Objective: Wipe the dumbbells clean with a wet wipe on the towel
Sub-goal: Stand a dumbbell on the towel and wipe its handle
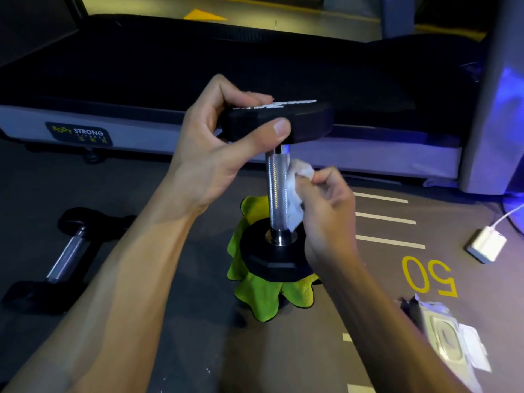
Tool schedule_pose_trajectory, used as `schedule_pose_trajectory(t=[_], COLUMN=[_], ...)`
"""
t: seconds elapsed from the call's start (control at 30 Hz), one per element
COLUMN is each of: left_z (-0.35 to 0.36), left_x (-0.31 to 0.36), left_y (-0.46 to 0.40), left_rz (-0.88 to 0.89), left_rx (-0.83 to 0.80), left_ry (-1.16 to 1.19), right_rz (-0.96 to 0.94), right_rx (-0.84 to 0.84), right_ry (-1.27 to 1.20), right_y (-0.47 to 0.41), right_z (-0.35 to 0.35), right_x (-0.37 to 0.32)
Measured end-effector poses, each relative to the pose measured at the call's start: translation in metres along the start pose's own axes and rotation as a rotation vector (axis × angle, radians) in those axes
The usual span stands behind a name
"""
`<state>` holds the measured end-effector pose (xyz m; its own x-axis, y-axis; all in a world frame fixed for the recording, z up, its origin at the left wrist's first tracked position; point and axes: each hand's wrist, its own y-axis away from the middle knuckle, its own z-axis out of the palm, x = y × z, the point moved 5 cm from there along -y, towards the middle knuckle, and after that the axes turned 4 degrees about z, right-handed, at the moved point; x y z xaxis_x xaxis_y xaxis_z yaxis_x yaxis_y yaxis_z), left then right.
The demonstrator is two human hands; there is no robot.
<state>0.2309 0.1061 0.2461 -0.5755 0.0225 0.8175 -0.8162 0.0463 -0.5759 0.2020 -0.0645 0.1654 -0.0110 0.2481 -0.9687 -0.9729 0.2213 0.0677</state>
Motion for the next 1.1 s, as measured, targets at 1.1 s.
schedule_pose_trajectory(t=[1.1], left_z=[0.026], left_x=[0.016], left_y=[0.007], left_rz=[0.014], left_rx=[-0.051], left_ry=[-0.167], right_rz=[-0.779], right_rx=[-0.105], right_ry=[1.396], right_y=[0.089], right_z=[-0.023], right_x=[-0.019])
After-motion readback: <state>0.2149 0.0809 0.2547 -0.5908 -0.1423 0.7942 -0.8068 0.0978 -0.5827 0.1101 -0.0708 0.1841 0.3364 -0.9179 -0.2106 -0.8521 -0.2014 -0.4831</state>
